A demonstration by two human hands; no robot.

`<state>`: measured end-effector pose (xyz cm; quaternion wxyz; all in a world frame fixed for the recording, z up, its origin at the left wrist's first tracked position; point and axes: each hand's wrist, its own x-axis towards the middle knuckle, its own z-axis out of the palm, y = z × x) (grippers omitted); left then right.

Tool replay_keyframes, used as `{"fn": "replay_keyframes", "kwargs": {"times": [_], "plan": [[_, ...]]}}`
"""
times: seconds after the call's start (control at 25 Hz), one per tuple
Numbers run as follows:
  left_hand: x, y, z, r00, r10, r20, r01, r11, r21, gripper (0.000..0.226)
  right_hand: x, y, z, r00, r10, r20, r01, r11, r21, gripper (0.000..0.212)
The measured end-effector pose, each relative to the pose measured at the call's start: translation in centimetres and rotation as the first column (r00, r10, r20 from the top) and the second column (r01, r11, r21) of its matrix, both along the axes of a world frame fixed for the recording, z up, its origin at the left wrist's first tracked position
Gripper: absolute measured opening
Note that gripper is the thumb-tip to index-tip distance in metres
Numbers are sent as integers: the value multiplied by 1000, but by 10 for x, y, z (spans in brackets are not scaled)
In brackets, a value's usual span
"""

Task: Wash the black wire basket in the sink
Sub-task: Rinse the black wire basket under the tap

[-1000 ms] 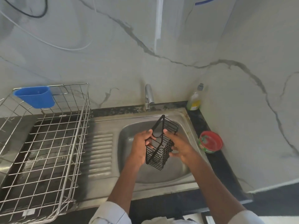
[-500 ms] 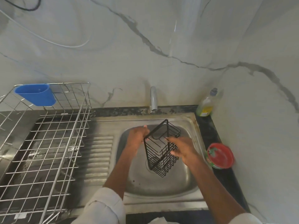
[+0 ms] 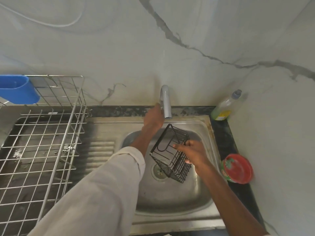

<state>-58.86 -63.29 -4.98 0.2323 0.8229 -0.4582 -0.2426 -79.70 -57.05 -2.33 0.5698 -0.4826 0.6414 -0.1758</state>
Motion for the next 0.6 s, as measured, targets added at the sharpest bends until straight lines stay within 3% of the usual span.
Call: {"fn": "replay_keyframes", "kwargs": {"times": [0.08,0.12,0.2,0.28,0.48,0.52,0.6], "plan": [[12,0,-16,975,110,-192,-102,993,53,22,-2,-2,0,999,-24,32,24,1000,8,31],[17,5,-20,909,228,-348,-200,973,115,24,-3,-2,1,998,-34,53,33,999,17,30],[24,23,-26,717,398,-573,-346,916,203,47,-4,-1,1,994,-66,86,63,997,32,33],[23,50,-25,634,411,-655,-364,906,215,63,-3,0,1,990,-96,105,92,995,39,43],[-8,144,-27,409,406,-817,-542,829,141,53,26,16,8,930,-309,200,286,948,139,41],[-18,159,-23,388,394,-833,-587,802,107,52,34,20,11,905,-365,220,334,928,164,41],[-34,179,-14,439,337,-833,-593,805,13,50,49,28,17,861,-435,265,386,896,220,48]]}}
